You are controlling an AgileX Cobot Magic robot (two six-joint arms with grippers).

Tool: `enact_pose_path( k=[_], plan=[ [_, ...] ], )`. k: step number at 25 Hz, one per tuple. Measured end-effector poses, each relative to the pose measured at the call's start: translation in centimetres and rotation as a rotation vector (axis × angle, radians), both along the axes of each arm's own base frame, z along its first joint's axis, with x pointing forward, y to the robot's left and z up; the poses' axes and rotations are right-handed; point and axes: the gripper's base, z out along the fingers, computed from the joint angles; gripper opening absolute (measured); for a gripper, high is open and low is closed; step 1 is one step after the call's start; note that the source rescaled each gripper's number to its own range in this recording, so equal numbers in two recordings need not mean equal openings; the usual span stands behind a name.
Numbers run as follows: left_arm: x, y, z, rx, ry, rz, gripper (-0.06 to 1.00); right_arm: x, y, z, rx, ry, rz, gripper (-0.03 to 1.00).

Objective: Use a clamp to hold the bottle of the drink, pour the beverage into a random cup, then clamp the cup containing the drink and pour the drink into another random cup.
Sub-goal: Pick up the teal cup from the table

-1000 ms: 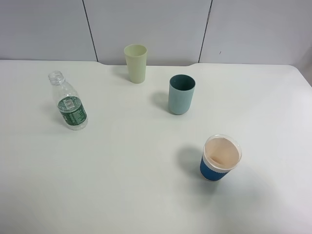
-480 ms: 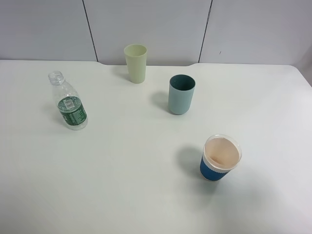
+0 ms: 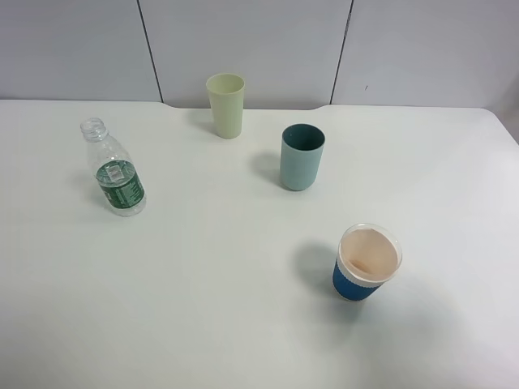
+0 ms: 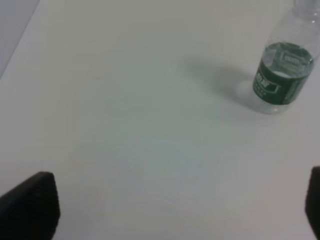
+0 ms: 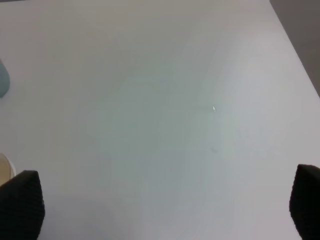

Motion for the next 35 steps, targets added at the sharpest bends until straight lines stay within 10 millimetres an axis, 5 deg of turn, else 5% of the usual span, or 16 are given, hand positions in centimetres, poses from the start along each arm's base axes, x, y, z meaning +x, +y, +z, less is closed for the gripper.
enact_pose_path(
  k=[24,35],
  plan=[
    [0.0,0.0,0.0,-0.001,0.0,-0.001,1.0,0.3,-0.6,0.2,0.009,0.012,-0.069,1.0],
    [0.0,0.0,0.0,-0.001,0.0,-0.001,1.0,7.5,-1.5,3.1,-0.042,0.137,-0.09,1.0]
  ],
)
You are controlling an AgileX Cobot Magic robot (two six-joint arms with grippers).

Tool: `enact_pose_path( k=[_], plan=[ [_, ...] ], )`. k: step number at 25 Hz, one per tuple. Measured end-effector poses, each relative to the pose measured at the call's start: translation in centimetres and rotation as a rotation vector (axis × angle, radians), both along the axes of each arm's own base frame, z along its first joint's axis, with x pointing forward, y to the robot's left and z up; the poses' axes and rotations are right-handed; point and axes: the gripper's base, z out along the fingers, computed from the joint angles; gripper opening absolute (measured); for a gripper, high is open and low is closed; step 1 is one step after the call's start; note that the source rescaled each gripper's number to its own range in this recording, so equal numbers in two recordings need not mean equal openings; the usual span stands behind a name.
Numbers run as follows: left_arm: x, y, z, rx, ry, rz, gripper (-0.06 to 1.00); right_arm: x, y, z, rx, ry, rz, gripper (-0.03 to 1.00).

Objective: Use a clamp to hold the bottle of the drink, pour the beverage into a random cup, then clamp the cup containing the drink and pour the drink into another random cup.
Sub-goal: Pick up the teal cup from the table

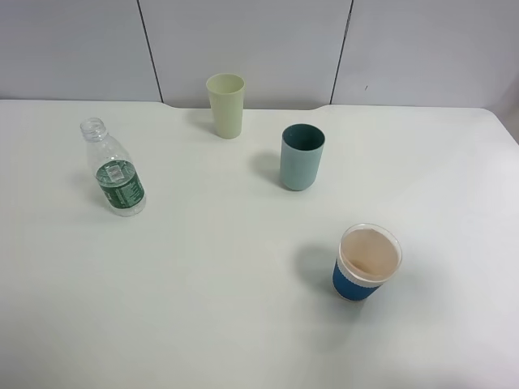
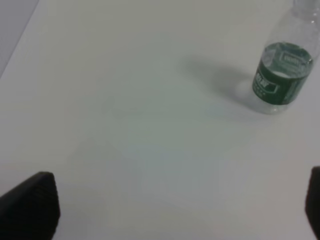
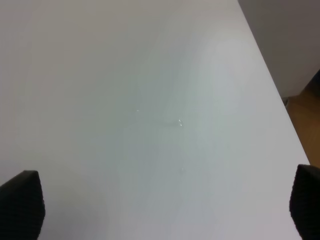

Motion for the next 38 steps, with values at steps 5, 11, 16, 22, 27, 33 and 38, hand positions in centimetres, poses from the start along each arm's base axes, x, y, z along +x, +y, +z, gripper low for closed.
enact_pose_path(
  k=[5,11,16,22,27,33,38],
  plan=[
    [0.0,0.0,0.0,0.0,0.0,0.0,1.0,4.5,-0.6,-0.9,-0.043,0.088,-0.005,1.0],
    [0.0,0.0,0.0,0.0,0.0,0.0,1.0,9.7,-1.1,-3.2,-0.042,0.162,-0.01,1.0],
    [0.0,0.0,0.0,0.0,0.0,0.0,1.0,13.0,-1.1,-5.4,-0.032,0.186,0.025,1.0],
    [0.0,0.0,0.0,0.0,0.0,0.0,1.0,16.4,-0.9,-8.2,-0.02,0.185,0.077,1.0],
    [0.0,0.0,0.0,0.0,0.0,0.0,1.0,18.5,-0.7,-10.3,-0.044,0.173,0.141,1.0],
    [0.0,0.0,0.0,0.0,0.0,0.0,1.0,20.3,1.6,-12.2,-0.086,0.13,0.311,1.0],
    [0.0,0.0,0.0,0.0,0.0,0.0,1.0,21.3,4.6,-13.6,-0.096,0.079,0.475,1.0]
  ],
)
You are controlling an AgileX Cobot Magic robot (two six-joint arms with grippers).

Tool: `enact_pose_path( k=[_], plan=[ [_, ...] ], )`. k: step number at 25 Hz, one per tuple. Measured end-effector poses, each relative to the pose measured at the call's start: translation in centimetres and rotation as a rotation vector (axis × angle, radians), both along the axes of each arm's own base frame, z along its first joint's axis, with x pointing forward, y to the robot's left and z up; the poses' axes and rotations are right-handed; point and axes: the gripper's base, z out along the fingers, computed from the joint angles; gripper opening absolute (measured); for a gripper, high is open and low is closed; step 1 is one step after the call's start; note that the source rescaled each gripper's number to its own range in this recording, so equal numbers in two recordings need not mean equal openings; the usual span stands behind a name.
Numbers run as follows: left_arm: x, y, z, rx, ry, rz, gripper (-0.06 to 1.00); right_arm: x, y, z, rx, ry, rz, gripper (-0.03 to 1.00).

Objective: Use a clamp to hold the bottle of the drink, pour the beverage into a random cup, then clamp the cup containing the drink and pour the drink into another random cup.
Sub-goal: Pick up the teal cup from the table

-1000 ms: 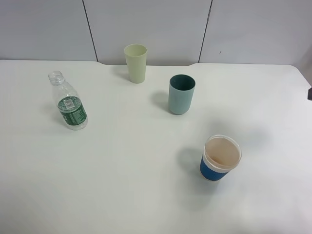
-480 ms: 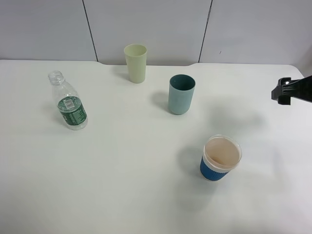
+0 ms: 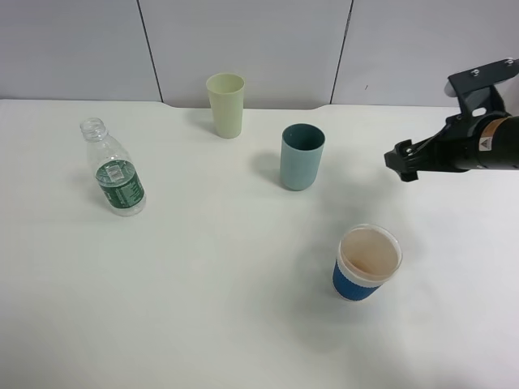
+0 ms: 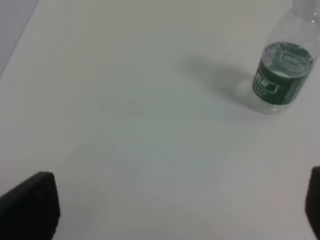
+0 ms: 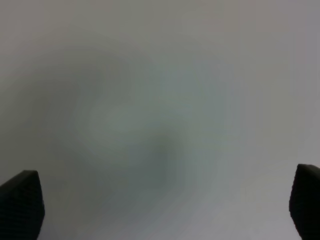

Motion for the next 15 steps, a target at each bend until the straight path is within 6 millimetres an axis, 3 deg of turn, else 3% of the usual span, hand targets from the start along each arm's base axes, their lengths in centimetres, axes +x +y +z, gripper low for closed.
enact_pose_path(
  k=[8,15],
  plan=[
    [0.0,0.0,0.0,0.0,0.0,0.0,1.0,0.8,2.6,-3.0,-0.008,0.0,0.195,1.0],
    [0.0,0.0,0.0,-0.001,0.0,-0.001,1.0,0.9,4.1,-4.0,0.024,-0.05,0.349,1.0]
  ],
)
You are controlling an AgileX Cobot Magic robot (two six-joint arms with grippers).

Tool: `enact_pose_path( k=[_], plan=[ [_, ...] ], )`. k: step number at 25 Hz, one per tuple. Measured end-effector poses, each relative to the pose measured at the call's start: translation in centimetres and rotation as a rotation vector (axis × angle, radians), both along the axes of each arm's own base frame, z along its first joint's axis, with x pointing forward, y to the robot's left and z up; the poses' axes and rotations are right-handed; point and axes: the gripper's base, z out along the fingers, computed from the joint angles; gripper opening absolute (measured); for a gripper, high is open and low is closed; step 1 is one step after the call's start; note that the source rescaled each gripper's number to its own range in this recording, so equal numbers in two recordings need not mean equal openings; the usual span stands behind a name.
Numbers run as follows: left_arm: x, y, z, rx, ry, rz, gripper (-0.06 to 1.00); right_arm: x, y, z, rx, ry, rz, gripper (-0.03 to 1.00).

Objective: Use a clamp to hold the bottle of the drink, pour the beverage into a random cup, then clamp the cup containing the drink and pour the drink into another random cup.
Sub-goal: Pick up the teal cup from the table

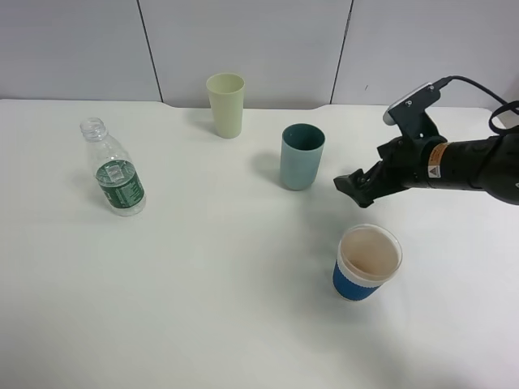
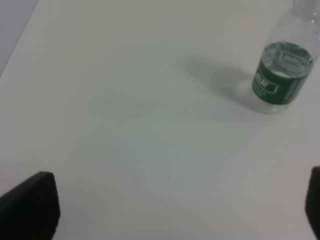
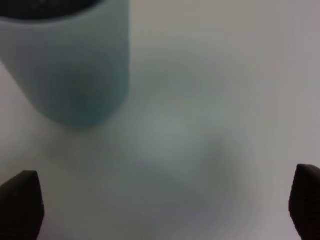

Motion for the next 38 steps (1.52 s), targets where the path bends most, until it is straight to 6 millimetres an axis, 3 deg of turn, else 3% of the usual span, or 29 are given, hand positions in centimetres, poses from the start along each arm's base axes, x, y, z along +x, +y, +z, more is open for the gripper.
enact_pose_path(
  k=[10,22,38],
  plan=[
    [0.0,0.0,0.0,0.0,0.0,0.0,1.0,0.2,1.2,-2.0,0.086,-0.017,0.118,1.0],
    [0.0,0.0,0.0,0.0,0.0,0.0,1.0,3.3,2.6,-3.0,0.201,-0.035,0.183,1.0],
    [0.0,0.0,0.0,0.0,0.0,0.0,1.0,4.8,3.8,-5.0,0.251,-0.019,0.299,1.0]
  ],
)
